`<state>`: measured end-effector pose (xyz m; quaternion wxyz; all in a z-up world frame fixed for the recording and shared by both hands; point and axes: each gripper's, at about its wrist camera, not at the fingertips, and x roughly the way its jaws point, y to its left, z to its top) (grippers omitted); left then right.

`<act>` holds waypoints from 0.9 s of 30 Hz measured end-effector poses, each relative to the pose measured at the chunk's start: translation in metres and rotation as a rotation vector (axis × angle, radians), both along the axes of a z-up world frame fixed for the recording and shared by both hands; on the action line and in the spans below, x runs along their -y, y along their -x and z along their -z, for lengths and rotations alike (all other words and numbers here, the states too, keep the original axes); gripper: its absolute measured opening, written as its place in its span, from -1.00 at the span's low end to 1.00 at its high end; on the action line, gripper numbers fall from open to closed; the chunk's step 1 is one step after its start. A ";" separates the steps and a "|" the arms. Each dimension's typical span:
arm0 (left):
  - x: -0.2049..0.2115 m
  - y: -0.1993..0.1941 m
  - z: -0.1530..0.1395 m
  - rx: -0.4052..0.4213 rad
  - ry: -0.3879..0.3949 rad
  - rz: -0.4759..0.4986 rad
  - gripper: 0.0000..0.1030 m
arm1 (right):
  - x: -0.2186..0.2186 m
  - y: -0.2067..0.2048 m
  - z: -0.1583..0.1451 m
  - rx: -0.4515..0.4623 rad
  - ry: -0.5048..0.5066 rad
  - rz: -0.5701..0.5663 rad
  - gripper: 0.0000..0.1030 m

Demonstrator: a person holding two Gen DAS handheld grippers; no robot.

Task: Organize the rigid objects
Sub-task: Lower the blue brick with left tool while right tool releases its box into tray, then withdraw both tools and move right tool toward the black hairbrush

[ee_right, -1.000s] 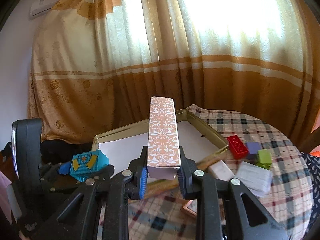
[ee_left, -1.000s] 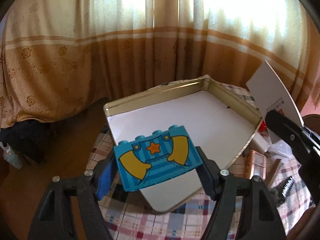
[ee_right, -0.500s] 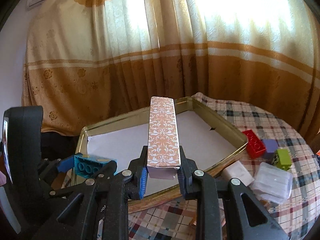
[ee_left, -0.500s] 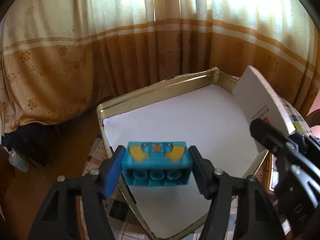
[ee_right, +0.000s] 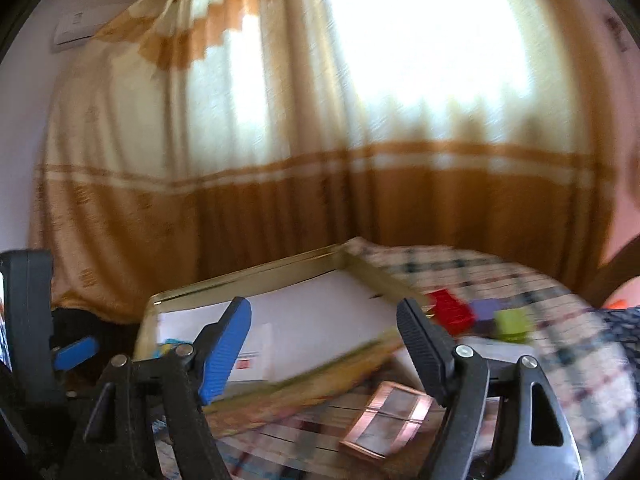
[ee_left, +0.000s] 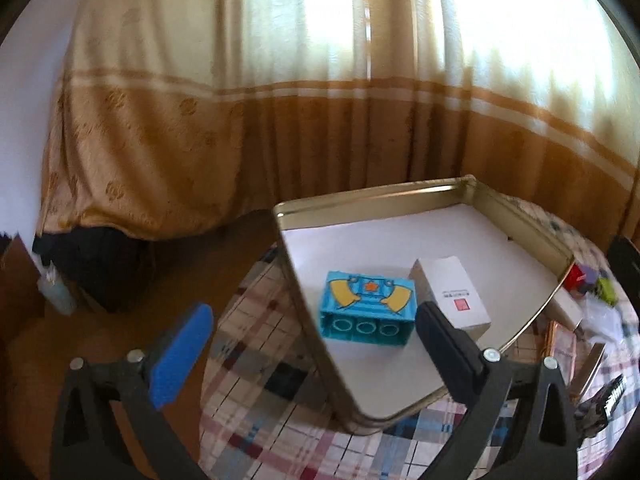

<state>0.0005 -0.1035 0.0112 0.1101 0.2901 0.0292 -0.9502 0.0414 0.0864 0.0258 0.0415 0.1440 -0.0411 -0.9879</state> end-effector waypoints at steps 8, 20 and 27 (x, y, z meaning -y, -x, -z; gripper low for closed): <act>-0.021 -0.012 0.001 -0.005 0.003 0.025 0.99 | -0.011 -0.037 -0.004 -0.074 -0.088 0.048 0.51; -0.054 -0.022 -0.002 0.003 0.082 0.079 0.99 | -0.042 -0.046 -0.001 -0.029 -0.017 0.106 0.51; -0.068 -0.028 -0.006 -0.021 0.129 0.117 0.99 | -0.041 -0.053 -0.001 -0.028 -0.077 0.103 0.51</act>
